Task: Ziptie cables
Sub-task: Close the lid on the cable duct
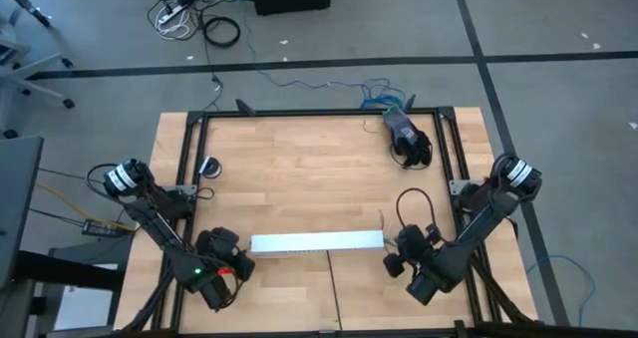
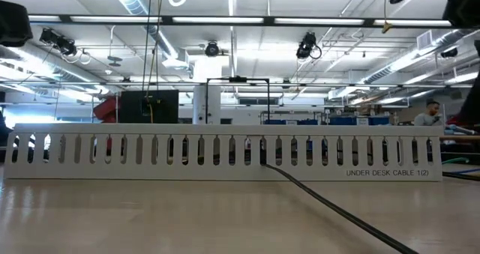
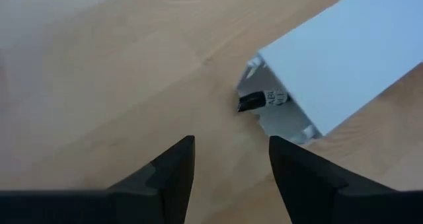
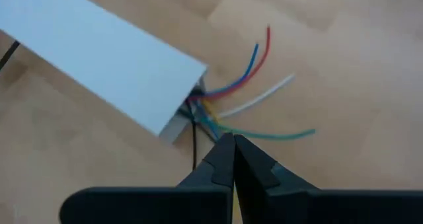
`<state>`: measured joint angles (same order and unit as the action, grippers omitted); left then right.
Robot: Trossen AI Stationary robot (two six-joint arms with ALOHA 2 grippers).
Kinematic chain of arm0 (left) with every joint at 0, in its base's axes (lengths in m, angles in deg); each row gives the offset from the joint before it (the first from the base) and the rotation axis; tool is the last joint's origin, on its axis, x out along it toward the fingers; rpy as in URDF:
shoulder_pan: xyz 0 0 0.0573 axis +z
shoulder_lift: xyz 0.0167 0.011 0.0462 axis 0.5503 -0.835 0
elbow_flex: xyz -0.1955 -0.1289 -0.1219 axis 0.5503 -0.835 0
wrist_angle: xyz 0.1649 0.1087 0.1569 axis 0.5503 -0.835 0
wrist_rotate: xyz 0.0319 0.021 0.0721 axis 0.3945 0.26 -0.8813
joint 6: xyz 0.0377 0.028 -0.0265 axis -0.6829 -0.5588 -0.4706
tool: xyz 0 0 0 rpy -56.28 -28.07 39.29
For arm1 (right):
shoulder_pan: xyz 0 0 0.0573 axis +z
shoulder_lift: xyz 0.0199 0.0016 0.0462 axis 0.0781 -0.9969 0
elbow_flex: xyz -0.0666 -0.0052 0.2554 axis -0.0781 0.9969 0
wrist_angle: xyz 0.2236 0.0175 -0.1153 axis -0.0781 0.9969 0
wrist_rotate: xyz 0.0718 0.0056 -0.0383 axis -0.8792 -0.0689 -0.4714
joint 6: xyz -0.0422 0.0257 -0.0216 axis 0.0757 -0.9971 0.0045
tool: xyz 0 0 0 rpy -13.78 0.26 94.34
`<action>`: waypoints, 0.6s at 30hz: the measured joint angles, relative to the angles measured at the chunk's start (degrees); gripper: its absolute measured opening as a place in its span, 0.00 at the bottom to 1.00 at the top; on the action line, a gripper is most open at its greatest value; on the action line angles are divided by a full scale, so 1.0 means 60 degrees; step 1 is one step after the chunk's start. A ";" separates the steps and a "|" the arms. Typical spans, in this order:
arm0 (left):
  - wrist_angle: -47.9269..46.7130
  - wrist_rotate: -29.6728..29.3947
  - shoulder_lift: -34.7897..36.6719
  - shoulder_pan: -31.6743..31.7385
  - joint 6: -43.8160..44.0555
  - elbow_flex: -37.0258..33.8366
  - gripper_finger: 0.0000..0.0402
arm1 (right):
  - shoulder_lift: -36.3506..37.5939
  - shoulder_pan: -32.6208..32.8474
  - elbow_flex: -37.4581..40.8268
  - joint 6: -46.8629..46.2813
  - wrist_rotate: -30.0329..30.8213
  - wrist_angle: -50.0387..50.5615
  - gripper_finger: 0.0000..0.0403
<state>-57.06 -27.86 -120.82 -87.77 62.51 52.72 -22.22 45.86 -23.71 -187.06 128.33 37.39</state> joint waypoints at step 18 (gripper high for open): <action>-0.0311 0.1454 0.0000 0.0253 0.0237 0.0113 0.47 | -0.0008 -0.0485 0.0273 0.0746 -0.0208 -0.1784 0.00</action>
<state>-58.93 -19.13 -120.82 -86.25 63.94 53.40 -22.27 42.95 -22.08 -182.58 127.08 26.69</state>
